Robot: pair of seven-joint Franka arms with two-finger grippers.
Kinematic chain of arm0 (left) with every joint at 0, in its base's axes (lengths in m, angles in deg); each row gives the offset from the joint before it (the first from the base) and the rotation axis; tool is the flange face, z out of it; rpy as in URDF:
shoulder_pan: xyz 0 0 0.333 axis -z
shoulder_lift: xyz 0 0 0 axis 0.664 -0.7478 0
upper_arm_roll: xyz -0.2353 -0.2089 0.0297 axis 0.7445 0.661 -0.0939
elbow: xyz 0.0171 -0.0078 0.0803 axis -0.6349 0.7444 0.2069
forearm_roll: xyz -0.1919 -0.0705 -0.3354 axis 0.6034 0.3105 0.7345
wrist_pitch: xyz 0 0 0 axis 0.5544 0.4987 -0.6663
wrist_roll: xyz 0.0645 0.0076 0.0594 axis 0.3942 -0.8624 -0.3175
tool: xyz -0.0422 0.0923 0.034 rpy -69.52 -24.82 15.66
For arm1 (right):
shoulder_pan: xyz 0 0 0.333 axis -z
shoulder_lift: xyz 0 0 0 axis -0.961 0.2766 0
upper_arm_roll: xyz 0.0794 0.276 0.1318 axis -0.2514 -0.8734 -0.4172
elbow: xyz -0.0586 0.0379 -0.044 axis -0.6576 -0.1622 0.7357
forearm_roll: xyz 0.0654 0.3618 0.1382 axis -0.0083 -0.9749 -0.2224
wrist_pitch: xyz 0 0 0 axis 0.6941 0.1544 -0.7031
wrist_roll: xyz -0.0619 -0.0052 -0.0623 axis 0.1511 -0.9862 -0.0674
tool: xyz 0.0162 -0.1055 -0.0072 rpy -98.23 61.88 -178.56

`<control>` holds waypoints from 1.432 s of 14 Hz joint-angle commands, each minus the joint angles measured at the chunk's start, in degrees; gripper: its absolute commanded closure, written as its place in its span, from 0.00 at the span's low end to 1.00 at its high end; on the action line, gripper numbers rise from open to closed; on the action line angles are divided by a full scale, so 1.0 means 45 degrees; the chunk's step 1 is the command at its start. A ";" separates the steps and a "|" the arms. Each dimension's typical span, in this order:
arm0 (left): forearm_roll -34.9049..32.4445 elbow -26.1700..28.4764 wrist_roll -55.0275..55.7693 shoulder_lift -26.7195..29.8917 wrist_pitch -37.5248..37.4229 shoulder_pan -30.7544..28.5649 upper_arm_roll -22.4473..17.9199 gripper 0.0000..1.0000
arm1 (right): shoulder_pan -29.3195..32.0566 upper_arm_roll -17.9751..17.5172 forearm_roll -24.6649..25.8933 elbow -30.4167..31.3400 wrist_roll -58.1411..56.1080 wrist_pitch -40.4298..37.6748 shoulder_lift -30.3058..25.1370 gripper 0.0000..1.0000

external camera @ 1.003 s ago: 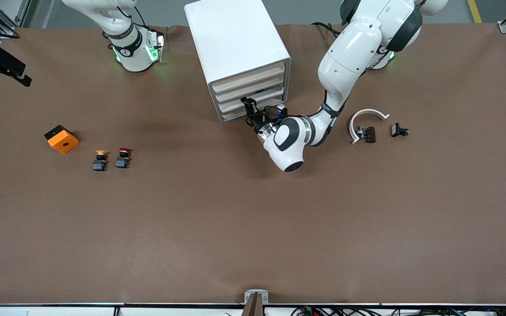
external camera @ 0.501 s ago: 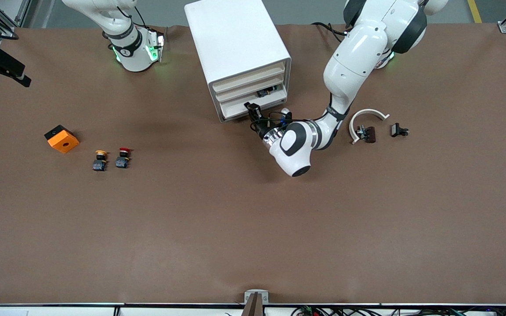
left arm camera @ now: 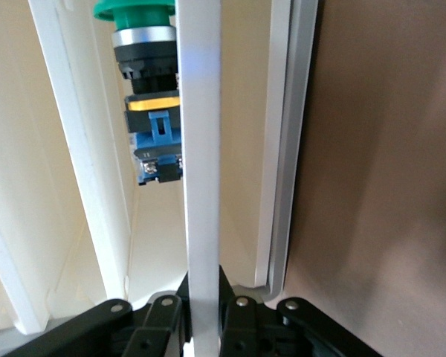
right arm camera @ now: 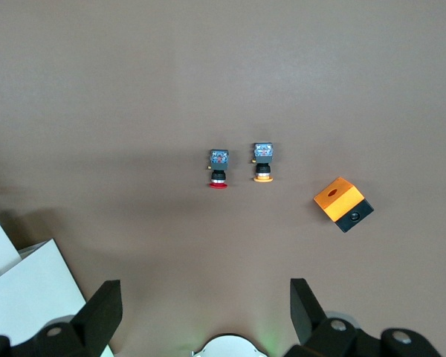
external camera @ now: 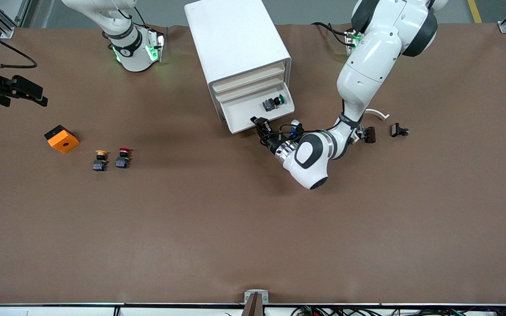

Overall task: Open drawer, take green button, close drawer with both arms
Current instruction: 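Withdraw the left gripper while the right gripper reaches the drawer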

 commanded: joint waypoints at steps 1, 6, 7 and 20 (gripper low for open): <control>0.0154 -0.0711 0.0127 -0.0366 0.0525 0.0029 -0.0123 0.87 | -0.0197 -0.0001 0.0201 -0.0329 -0.0115 -0.0262 0.0252 0.00; 0.0407 -0.1588 0.0146 -0.0289 0.1013 0.0029 -0.0124 0.00 | -0.0704 -0.0020 -0.0948 -0.0348 0.2026 -0.0203 0.0272 0.00; 0.0466 -0.1764 0.0146 -0.0211 0.1014 0.0029 -0.0124 0.00 | -0.1112 -0.0020 -0.0990 -0.0367 0.2885 -0.0222 0.0272 0.00; -0.0041 -0.3250 -0.2564 0.3010 0.0936 -0.0557 -0.3852 0.00 | -0.7614 -0.0001 -0.0815 -0.0406 1.6340 0.1592 0.1753 0.00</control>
